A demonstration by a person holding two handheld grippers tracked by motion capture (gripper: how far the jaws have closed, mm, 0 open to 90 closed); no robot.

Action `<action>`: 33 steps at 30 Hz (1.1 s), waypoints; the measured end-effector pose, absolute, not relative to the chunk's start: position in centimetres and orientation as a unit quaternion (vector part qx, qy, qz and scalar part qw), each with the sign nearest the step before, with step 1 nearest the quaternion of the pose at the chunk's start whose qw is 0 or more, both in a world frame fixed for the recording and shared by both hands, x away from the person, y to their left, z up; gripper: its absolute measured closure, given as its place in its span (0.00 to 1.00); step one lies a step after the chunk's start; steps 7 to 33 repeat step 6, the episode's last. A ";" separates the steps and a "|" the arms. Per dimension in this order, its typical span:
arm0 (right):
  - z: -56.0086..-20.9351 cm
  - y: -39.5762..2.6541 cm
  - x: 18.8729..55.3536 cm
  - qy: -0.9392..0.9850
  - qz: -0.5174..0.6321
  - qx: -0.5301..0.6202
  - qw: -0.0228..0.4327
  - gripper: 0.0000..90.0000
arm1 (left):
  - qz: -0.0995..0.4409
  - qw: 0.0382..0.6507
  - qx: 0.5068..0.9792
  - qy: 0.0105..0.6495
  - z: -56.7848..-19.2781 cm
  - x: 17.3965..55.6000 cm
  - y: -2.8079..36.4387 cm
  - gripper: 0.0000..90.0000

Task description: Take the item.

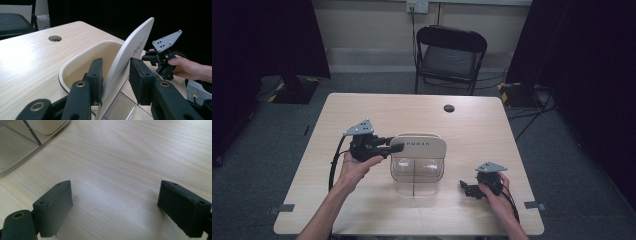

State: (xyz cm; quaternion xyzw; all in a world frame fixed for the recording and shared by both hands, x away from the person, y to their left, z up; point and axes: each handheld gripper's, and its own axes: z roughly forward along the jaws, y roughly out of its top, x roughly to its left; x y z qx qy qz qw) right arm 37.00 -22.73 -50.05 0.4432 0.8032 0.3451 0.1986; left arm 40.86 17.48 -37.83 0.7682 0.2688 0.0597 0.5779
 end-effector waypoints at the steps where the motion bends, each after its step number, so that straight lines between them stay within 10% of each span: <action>1: -50.0 -22.7 37.0 0.803 0.345 0.443 0.199 0.13 | 0.060 0.578 0.768 0.269 -37.8 40.9 17.5 0.71; 33: -50.0 -22.7 37.0 0.803 0.345 0.443 0.198 0.13 | 0.060 0.579 0.768 0.269 -37.8 40.8 17.5 0.71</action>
